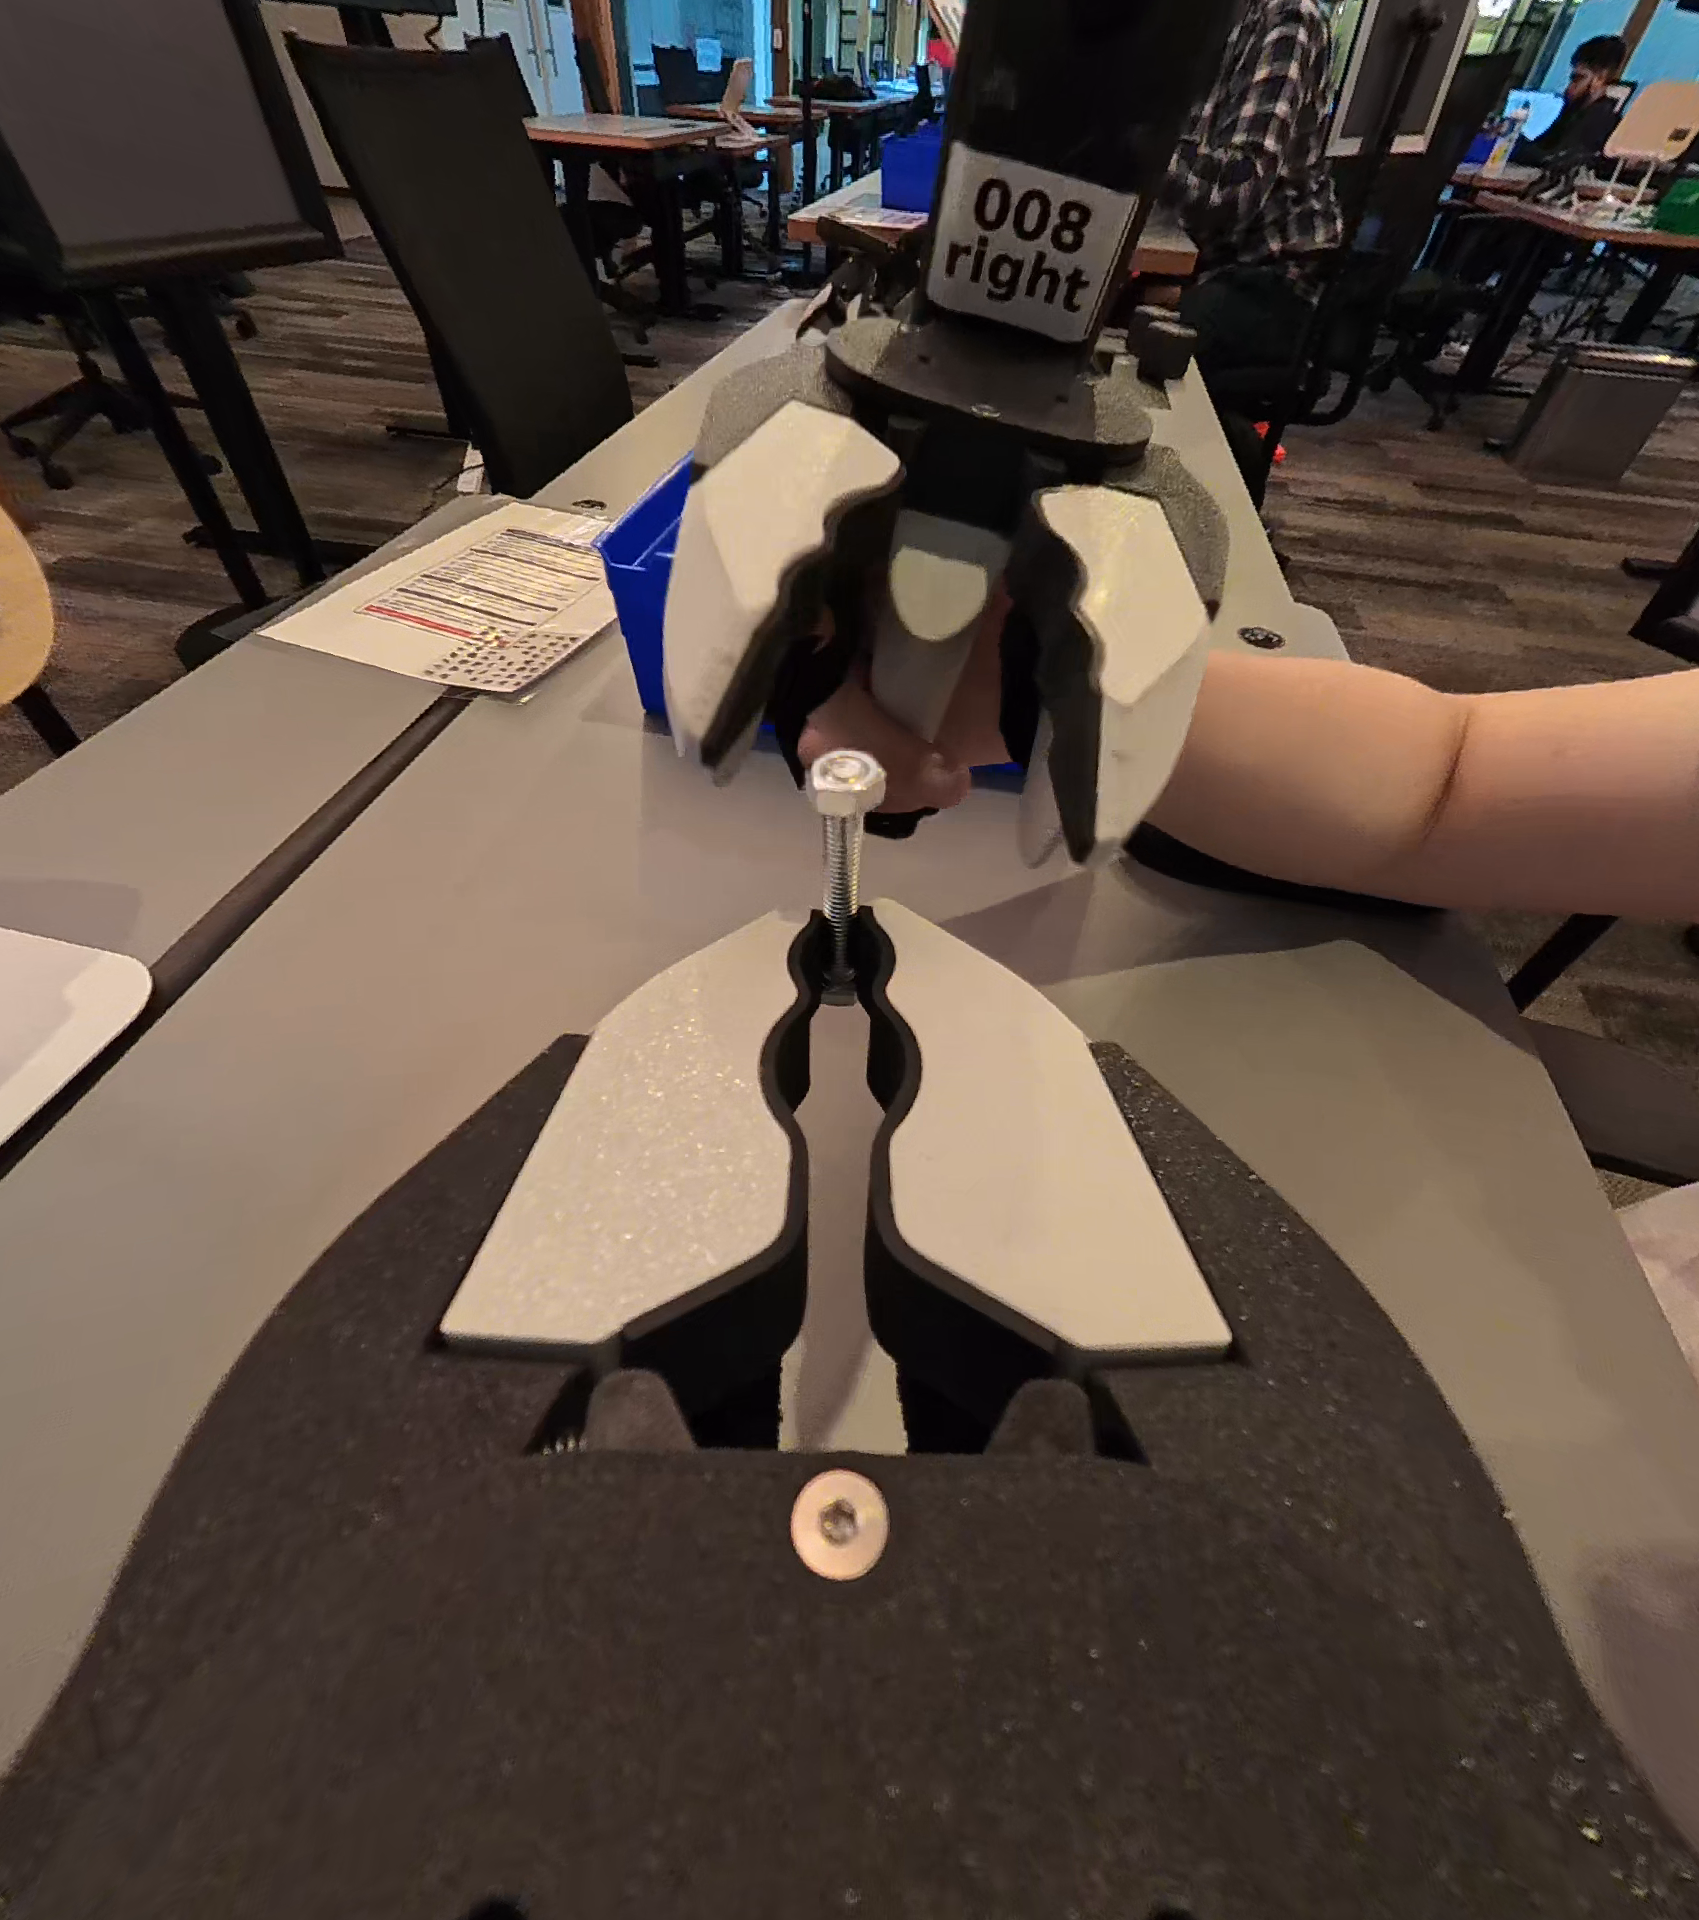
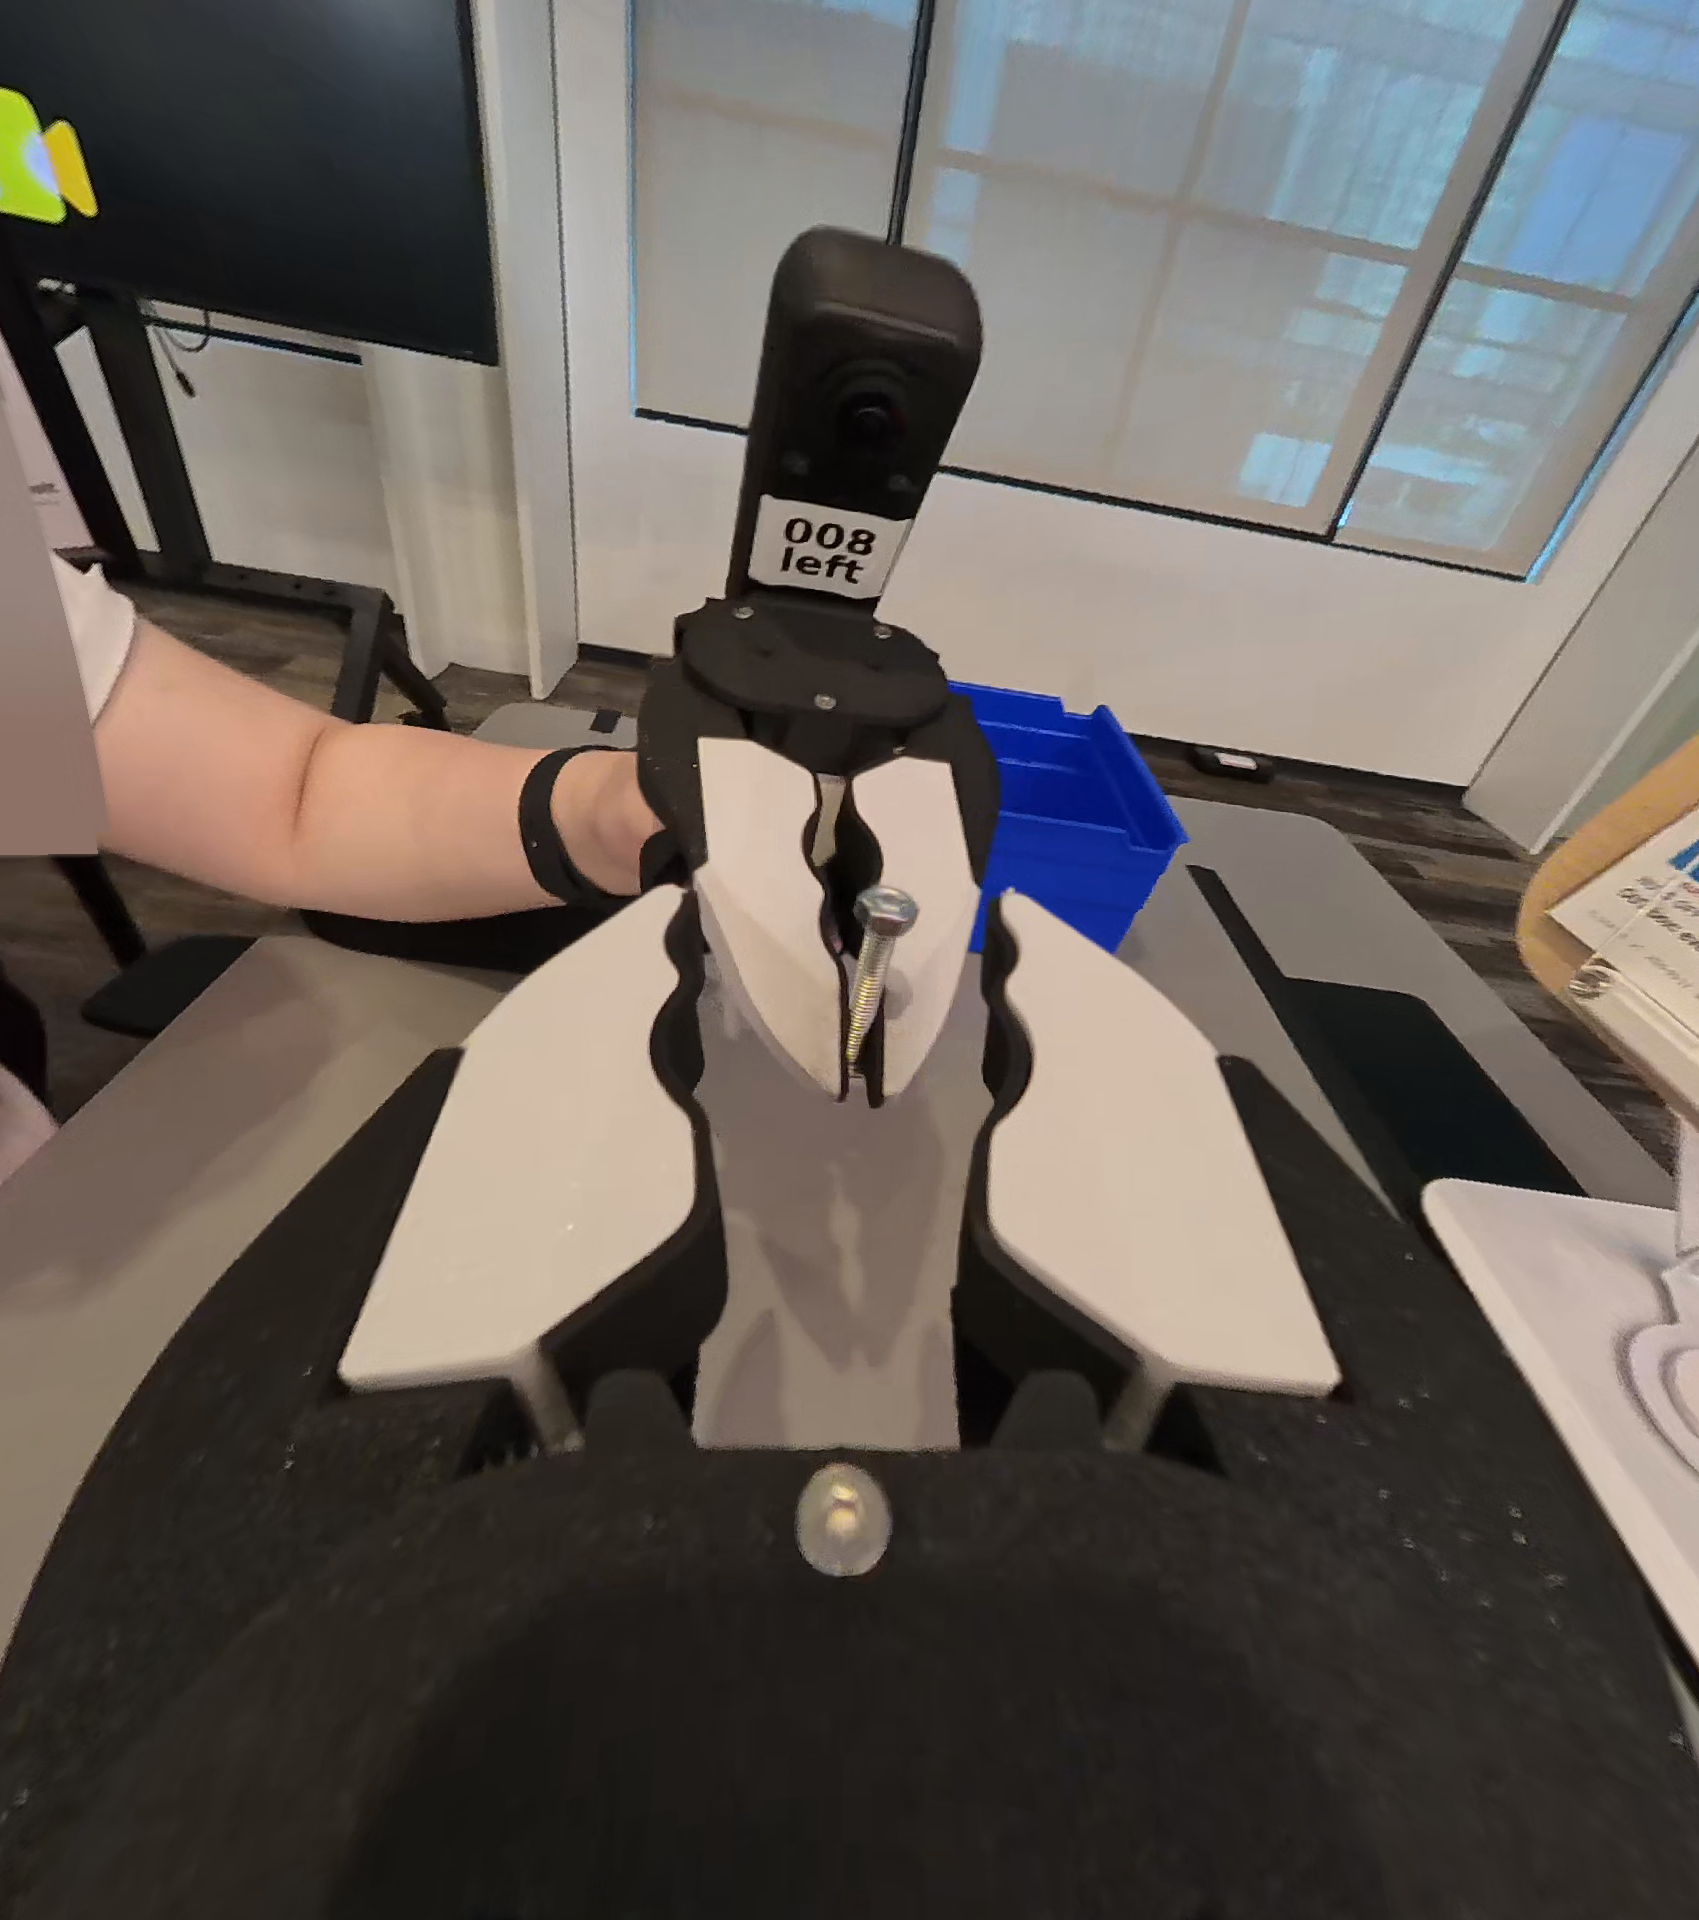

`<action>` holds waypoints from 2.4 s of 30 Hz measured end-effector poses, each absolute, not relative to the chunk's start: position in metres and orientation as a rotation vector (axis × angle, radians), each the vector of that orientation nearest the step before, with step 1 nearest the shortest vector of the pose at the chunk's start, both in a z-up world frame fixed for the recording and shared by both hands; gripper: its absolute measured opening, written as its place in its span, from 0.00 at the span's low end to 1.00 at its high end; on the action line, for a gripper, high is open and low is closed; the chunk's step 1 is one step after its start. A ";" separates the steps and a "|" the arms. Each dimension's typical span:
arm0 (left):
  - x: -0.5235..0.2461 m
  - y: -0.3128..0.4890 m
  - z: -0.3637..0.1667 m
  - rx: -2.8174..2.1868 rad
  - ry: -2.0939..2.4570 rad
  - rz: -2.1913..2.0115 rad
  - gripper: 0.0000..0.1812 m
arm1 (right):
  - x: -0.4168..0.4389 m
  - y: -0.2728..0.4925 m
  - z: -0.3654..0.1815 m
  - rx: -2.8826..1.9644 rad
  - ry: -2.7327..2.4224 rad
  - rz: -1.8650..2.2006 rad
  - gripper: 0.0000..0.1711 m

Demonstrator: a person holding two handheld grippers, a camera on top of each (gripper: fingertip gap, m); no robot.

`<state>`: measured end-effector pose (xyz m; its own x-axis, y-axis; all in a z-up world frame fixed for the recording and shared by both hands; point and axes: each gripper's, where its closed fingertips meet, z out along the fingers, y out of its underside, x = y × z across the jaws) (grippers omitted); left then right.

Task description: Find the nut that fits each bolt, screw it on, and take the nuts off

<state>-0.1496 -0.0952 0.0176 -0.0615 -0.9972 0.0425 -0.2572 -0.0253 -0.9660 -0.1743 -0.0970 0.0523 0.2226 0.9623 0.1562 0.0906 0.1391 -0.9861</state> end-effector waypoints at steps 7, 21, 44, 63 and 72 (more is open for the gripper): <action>-0.158 -0.080 0.024 -1.411 1.354 -1.145 0.02 | -0.172 -0.106 0.049 -1.237 -1.244 0.874 0.21; -0.157 -0.081 0.023 -1.412 1.356 -1.164 0.02 | -0.163 -0.096 0.055 -1.244 -1.166 0.877 0.21; -0.148 -0.094 0.035 -1.377 1.364 -1.216 0.02 | -0.180 -0.105 0.060 -1.237 -1.181 0.913 0.30; -0.133 -0.095 0.061 -1.358 1.405 -1.236 0.02 | -0.158 -0.098 0.094 -1.242 -1.055 0.893 0.31; -0.144 -0.091 0.044 -1.375 1.439 -1.258 0.02 | -0.164 -0.099 0.092 -1.258 -1.037 0.858 0.34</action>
